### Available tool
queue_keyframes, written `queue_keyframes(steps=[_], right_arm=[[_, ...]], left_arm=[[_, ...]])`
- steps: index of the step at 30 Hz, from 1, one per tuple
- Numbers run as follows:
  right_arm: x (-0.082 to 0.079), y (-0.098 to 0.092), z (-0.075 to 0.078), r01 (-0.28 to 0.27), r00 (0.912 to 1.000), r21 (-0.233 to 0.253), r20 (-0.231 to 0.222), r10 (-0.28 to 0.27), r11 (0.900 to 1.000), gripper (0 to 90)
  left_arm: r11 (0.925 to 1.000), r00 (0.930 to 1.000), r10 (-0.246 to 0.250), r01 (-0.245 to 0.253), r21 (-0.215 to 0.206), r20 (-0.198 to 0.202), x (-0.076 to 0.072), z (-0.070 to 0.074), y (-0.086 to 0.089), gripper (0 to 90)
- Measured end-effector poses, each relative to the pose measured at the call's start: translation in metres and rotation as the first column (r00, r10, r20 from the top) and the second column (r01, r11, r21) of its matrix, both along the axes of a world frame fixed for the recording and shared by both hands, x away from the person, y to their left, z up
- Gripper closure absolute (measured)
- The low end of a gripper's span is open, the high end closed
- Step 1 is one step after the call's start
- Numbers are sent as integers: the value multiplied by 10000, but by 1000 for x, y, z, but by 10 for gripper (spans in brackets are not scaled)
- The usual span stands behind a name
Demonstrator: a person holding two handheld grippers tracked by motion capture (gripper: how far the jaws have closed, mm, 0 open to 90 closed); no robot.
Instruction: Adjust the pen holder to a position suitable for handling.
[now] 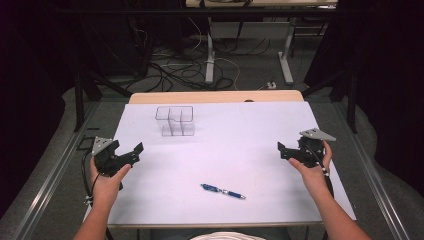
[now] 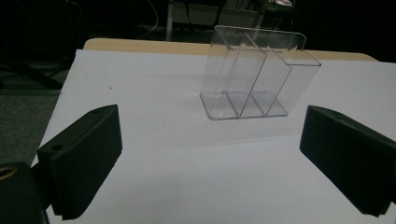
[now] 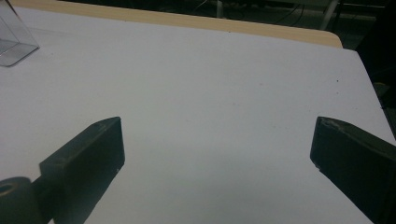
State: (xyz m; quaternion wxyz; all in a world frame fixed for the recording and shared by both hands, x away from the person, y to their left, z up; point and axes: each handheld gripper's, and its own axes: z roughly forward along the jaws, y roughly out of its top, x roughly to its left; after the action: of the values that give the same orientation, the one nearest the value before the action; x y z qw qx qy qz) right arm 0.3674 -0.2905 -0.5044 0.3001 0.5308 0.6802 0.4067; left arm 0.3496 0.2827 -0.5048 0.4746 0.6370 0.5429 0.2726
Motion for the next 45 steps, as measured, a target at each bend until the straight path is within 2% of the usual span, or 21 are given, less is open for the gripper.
queue_keyframes(steps=[6, 15, 23, 27, 35, 45], right_arm=[[0, -2, -4, 103, 9998, 34, -157, -103, 9999, 52], [0, 1, -7, 149, 9995, 108, -274, -146, 9998, 63], [0, 3, -8, 2, 9997, 113, -241, 1, 9999, 63], [0, 4, -7, -17, 9997, 174, -239, 22, 9998, 61], [-1, 6, -7, -136, 9996, 269, -253, 143, 9995, 46], [-1, 8, -7, -190, 9994, 320, -272, 198, 9993, 15]], left_arm=[[9998, 10000, 62, -62, 163, -19, 4, 4, -4, 89], [9997, 9998, 189, -189, 157, 22, 14, 17, -7, 158], [9996, 9999, 113, -111, 249, -83, 29, 36, -13, 180], [9992, 9999, -5, 10, 392, -123, 38, 48, -18, 220], [9992, 9999, -56, 63, 394, -164, 54, 65, -27, 278], [9970, 9996, 31, -9, 776, -283, 76, 84, -38, 308]])
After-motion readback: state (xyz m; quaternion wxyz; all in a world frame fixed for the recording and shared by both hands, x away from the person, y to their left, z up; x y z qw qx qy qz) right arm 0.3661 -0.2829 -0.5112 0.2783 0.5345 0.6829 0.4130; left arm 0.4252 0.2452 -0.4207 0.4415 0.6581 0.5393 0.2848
